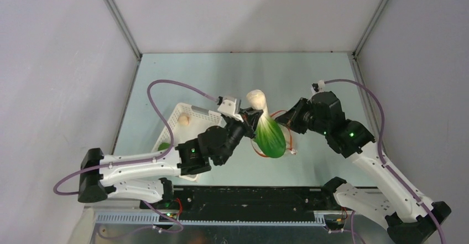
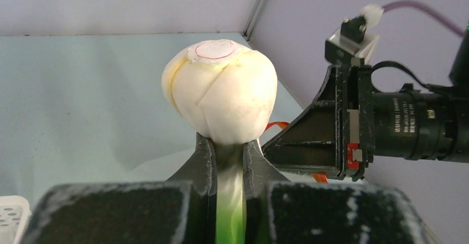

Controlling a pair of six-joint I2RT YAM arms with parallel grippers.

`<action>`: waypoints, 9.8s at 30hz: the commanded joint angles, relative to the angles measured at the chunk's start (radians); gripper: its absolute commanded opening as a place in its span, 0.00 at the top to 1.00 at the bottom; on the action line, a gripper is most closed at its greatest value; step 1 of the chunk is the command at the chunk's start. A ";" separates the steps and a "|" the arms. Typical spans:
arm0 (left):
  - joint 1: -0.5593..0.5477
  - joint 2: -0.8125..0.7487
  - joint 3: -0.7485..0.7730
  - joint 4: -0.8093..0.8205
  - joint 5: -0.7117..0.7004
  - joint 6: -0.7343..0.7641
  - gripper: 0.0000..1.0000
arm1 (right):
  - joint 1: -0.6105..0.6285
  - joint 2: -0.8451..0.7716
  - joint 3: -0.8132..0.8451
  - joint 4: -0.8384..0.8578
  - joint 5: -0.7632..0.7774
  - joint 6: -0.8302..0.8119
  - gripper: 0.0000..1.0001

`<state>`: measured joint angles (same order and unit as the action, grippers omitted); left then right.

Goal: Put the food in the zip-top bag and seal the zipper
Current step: Place the fake vegetable in the zipper food storage bag.

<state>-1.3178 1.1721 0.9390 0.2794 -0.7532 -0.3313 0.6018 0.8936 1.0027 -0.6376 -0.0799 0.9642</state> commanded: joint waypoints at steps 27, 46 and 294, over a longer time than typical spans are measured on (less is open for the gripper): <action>-0.087 0.040 -0.124 0.785 -0.382 0.471 1.00 | -0.025 -0.058 -0.131 0.381 -0.420 0.456 1.00; -0.215 0.047 -0.215 0.703 -0.367 0.389 1.00 | -0.037 -0.106 -0.187 0.512 -0.358 0.616 1.00; 0.254 -0.026 0.266 -0.749 0.312 -0.472 1.00 | 0.525 0.060 0.020 0.425 0.699 -0.634 0.72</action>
<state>-1.0531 1.1633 1.1461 -0.5053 -0.4309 -0.8040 1.1194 0.9459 1.0191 -0.2611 0.6022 0.2981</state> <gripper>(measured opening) 0.005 0.439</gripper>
